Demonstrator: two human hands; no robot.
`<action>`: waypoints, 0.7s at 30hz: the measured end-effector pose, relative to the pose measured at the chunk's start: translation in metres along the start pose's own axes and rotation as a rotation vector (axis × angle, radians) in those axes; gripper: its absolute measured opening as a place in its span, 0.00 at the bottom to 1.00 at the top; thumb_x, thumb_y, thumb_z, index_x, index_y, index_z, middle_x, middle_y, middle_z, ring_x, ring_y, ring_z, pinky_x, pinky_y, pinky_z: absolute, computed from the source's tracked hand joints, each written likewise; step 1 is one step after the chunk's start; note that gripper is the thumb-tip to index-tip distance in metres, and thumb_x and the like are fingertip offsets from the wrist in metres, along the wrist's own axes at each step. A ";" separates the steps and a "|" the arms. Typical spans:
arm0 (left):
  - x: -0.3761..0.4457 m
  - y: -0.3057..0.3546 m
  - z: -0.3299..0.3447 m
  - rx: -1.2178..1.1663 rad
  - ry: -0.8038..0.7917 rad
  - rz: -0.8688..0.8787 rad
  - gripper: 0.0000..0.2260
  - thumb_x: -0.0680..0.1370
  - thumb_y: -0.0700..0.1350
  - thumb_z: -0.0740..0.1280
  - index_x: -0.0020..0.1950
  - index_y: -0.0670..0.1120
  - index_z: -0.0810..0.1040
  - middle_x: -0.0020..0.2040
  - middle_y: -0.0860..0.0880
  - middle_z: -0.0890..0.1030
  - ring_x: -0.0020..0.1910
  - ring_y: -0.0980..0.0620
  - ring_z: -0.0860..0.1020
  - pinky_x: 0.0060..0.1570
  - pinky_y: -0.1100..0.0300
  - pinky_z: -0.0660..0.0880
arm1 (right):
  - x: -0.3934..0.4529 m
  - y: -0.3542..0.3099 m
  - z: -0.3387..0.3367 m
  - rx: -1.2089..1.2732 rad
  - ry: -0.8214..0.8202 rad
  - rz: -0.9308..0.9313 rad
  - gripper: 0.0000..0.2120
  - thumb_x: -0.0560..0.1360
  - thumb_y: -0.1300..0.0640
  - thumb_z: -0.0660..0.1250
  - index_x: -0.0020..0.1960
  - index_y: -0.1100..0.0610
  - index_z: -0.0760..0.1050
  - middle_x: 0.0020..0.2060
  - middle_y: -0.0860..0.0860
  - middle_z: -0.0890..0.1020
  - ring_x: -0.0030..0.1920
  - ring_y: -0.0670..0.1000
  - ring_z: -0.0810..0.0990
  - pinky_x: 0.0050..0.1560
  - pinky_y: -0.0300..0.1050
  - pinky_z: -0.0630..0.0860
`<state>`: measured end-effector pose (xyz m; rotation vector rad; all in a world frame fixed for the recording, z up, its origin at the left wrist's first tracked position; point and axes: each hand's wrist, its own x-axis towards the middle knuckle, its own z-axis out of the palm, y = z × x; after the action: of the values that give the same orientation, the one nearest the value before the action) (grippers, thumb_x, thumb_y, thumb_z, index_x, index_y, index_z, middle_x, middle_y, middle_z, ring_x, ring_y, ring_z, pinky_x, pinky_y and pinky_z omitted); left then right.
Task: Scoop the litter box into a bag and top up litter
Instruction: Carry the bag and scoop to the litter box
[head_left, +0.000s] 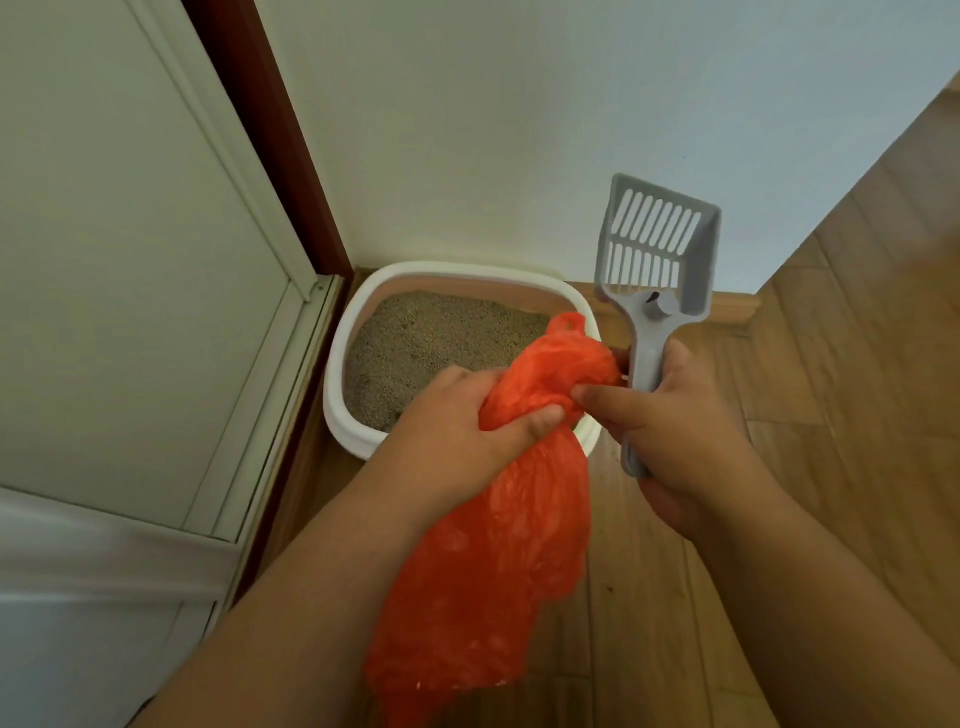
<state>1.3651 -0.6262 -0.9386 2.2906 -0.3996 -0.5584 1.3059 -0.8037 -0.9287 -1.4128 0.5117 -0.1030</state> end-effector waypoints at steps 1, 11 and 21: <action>0.000 0.001 0.000 -0.009 -0.020 -0.013 0.21 0.70 0.73 0.67 0.55 0.62 0.77 0.52 0.58 0.71 0.53 0.57 0.75 0.57 0.50 0.78 | 0.002 0.001 0.000 0.015 0.012 -0.008 0.19 0.73 0.73 0.72 0.57 0.54 0.75 0.50 0.54 0.86 0.52 0.53 0.86 0.50 0.47 0.84; 0.000 -0.003 -0.003 -0.170 -0.117 -0.026 0.34 0.62 0.69 0.78 0.65 0.64 0.73 0.54 0.61 0.82 0.51 0.62 0.82 0.53 0.55 0.82 | 0.011 0.007 0.003 -0.160 0.025 0.103 0.12 0.77 0.47 0.72 0.56 0.50 0.76 0.47 0.49 0.87 0.42 0.48 0.87 0.35 0.41 0.81; 0.010 -0.007 0.000 -0.143 0.088 0.091 0.12 0.84 0.51 0.62 0.46 0.48 0.81 0.44 0.53 0.79 0.42 0.58 0.78 0.47 0.53 0.76 | 0.011 0.005 0.005 -0.091 -0.003 0.102 0.11 0.77 0.53 0.73 0.57 0.51 0.76 0.47 0.49 0.87 0.46 0.50 0.88 0.45 0.47 0.85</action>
<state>1.3745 -0.6253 -0.9464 2.1402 -0.4056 -0.4250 1.3166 -0.8021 -0.9359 -1.4728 0.5914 0.0049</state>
